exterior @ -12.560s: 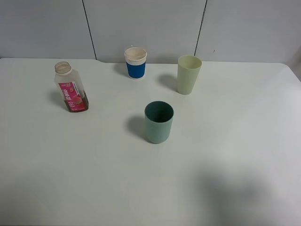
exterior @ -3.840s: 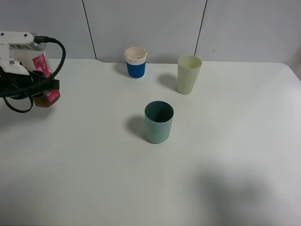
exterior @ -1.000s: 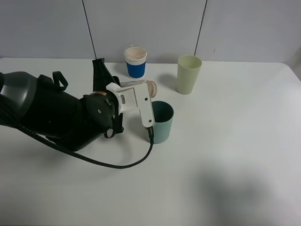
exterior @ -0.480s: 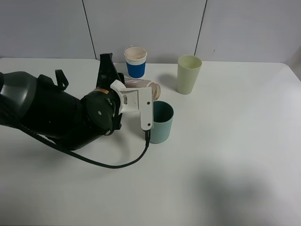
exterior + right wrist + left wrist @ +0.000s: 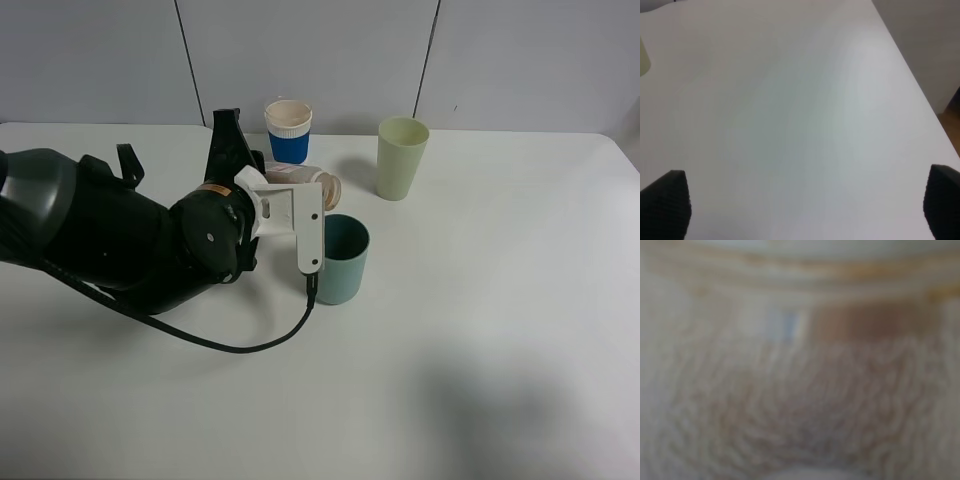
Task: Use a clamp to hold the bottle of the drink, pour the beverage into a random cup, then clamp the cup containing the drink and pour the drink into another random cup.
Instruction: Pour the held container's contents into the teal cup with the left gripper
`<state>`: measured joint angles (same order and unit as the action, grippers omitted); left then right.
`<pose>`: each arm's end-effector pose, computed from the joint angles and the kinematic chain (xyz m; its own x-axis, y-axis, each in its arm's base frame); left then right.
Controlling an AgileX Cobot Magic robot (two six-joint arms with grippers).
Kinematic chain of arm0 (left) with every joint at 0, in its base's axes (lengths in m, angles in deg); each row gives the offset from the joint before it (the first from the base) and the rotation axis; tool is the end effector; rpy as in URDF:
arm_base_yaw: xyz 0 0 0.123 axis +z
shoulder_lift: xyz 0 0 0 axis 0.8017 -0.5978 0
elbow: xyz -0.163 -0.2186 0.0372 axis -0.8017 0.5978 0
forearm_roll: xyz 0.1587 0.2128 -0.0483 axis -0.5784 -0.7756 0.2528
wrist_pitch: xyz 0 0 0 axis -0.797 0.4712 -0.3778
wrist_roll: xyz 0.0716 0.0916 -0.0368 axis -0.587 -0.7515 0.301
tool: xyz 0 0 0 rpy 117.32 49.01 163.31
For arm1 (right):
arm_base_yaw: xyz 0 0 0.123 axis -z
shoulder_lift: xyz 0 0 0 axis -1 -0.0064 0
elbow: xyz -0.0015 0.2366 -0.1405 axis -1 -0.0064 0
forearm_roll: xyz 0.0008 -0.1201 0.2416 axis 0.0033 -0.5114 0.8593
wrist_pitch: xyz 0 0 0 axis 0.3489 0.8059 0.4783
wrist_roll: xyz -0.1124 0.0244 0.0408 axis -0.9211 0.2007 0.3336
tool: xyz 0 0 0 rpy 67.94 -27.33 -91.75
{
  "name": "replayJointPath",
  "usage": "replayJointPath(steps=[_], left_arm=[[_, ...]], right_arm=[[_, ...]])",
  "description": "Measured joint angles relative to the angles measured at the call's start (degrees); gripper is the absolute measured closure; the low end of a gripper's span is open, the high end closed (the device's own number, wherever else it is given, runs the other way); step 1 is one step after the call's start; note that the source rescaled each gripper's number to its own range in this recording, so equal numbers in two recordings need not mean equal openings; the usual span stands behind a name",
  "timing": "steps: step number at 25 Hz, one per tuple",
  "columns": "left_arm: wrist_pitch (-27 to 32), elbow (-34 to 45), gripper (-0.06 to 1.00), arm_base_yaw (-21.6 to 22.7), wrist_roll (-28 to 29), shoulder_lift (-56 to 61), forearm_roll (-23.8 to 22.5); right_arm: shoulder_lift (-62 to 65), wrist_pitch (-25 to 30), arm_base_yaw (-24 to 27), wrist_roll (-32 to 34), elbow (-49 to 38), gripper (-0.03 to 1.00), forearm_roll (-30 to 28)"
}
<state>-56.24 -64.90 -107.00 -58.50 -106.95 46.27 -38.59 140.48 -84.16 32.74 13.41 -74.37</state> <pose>0.2800 -0.2273 0.1170 -0.0075 0.9982 -0.0601 0.3463 0.0590 0.9363 0.0464 -0.0140 0.2734 -0.4484 0.0410 -0.8929 0.1634 0.9859 -0.0368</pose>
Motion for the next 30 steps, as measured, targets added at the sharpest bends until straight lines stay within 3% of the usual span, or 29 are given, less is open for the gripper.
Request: replayJointPath(steps=[8,18,30], left_arm=[[-0.18,-1.41,0.92,0.00,0.00,-0.81,1.61],[-0.79,-1.41,0.92,0.00,-5.88,-0.81,1.45],[-3.16,-1.41,0.92,0.00,-7.02,-0.81,-1.61]], right_arm=[[0.00,0.00,0.00,0.00,0.00,0.21,0.00],[0.00,0.00,0.00,0.00,0.00,0.21,0.00],[0.00,0.00,0.00,0.00,0.00,0.21,0.00]])
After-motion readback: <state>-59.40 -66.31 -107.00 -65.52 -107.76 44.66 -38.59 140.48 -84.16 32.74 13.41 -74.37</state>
